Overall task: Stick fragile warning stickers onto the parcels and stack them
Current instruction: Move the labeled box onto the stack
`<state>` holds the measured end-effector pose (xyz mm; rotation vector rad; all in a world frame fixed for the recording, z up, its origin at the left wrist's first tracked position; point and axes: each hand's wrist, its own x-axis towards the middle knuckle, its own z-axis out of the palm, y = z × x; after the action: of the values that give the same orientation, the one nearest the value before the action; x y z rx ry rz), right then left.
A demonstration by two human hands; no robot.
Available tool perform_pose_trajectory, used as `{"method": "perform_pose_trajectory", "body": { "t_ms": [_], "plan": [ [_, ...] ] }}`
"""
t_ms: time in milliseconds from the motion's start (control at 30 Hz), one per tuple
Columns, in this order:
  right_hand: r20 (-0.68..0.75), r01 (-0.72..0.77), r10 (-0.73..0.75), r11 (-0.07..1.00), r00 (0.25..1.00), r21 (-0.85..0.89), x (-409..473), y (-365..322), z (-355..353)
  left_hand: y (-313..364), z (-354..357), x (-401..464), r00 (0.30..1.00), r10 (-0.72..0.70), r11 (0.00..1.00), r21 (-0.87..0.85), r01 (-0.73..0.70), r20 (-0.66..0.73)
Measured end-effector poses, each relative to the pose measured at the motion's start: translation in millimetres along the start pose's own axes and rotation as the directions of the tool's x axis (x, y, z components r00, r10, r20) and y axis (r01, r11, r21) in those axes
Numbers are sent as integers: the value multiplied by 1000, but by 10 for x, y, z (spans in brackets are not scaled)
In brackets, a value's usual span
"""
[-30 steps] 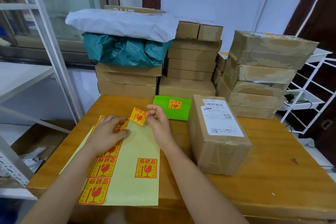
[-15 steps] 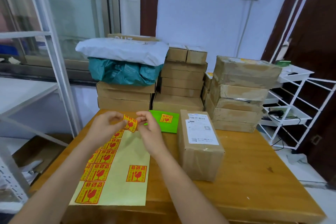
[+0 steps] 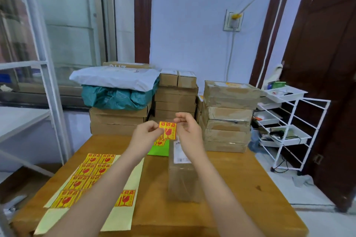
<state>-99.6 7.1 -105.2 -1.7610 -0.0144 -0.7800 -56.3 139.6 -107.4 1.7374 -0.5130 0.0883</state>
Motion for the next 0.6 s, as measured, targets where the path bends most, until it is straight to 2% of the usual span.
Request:
{"method": "perform_pose_trajectory", "body": {
  "t_ms": [167,267,333,600],
  "plan": [
    [-31,-134,131,981,991,-143,3,103,-352,26,425,-25,993,-115,987,-113,114,-4],
    [-11,-171,174,952,985,-252,-43,220,-367,-77,498,-48,986,-168,979,-112,168,7],
    [-24,-189,189,946,982,-265,-83,259,-353,-106,501,-74,980,-198,973,-115,198,13],
    [-34,-222,222,933,975,-284,-206,331,-372,-151,497,-137,985,-169,985,-24,170,30]
  ]
}}
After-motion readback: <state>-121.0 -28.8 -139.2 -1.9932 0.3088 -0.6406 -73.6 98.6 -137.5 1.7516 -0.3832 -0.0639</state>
